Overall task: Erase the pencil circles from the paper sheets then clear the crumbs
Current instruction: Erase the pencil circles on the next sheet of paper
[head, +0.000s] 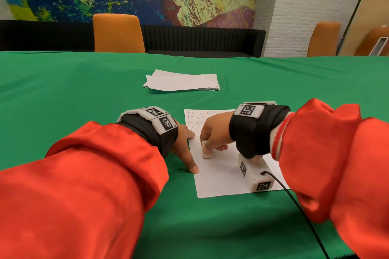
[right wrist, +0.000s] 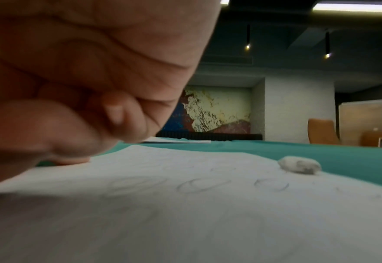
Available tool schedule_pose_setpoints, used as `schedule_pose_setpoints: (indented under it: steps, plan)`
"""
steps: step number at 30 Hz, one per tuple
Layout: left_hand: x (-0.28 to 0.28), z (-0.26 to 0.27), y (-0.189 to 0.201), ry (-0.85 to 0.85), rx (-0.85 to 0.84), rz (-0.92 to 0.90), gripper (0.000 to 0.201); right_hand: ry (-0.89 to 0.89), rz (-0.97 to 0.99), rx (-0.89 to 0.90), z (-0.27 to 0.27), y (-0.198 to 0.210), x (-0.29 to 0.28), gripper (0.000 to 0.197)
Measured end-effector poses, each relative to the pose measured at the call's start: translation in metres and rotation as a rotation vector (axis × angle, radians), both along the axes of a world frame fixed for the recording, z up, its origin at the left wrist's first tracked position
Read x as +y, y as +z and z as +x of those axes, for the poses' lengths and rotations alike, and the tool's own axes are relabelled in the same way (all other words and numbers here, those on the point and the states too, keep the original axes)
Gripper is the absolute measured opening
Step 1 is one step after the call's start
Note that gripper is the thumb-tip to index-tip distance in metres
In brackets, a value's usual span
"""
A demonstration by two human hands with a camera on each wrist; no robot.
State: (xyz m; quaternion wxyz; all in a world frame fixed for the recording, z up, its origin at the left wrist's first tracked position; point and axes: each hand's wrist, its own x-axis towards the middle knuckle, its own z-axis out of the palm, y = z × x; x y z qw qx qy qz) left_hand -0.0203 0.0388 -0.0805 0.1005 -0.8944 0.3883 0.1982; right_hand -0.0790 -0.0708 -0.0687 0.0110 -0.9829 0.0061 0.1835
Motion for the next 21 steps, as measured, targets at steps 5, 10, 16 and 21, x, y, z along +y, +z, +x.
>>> schedule_pose_setpoints:
  steps: [5,10,16,21]
  plan:
    - [-0.001,0.001,0.0,-0.007,-0.001,0.002,0.087,0.024,0.039,0.095,-0.004,0.001,0.006,0.013]
    - [-0.001,0.001,0.0,-0.004,0.001,0.005,0.086,-0.008,0.015,0.0,-0.003,-0.001,0.003,0.021]
    - [-0.001,0.002,0.0,-0.003,-0.002,0.005,0.086,0.014,-0.001,0.015,-0.006,0.002,0.008,0.013]
    - [-0.001,0.0,0.001,-0.015,-0.021,0.028,0.083,0.029,0.033,0.005,-0.011,0.0,0.015,0.011]
